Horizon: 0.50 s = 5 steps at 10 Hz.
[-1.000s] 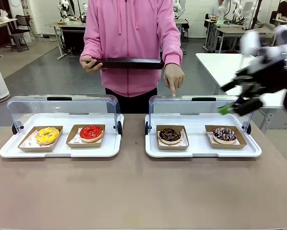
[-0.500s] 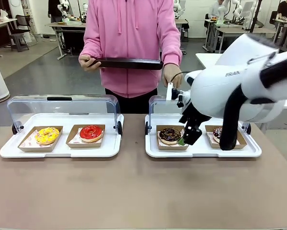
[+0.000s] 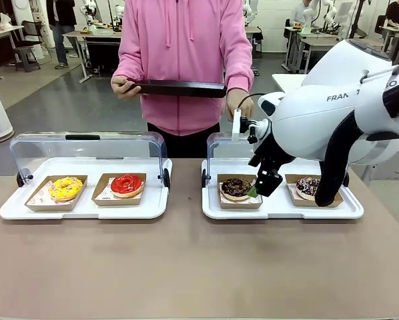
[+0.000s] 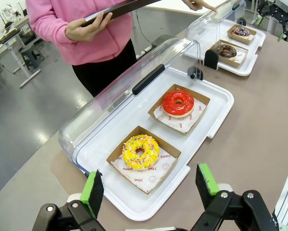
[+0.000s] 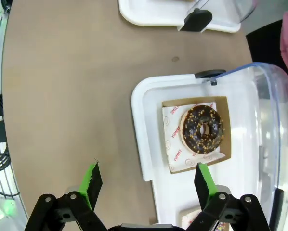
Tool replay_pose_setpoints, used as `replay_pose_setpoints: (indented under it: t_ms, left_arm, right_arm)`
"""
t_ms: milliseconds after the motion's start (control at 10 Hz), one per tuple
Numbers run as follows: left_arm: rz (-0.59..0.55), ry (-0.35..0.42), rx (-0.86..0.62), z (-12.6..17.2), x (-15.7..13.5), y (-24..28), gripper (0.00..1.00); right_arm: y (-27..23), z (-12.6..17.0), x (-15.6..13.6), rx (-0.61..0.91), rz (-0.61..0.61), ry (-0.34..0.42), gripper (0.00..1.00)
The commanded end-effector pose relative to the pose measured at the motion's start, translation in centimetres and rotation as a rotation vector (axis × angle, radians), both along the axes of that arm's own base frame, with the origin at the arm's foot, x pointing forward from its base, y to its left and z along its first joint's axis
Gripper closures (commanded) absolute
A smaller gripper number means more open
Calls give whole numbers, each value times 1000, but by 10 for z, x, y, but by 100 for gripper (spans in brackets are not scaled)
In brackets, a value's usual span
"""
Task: Provide the desired donut to the person.
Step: Pick up and lift the Paper togo box containing the Donut pointed at by the person.
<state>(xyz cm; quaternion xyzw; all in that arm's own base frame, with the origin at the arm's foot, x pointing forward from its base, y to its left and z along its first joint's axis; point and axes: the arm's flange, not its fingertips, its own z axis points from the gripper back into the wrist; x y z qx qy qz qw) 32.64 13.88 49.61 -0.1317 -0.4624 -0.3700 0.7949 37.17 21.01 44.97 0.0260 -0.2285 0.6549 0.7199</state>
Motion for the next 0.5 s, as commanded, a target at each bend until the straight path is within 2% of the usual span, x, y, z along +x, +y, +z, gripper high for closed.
replay_pose_setpoints:
  t_ms: [0,400]
  left_arm:
    - [-10,-2,-2,-1,0,1,0]
    - [-10,-2,-2,-1,0,1,0]
  right_arm:
    - [4,-18,30,-36,-5,54,0]
    - [5,-46,61,-142,-18,91,0]
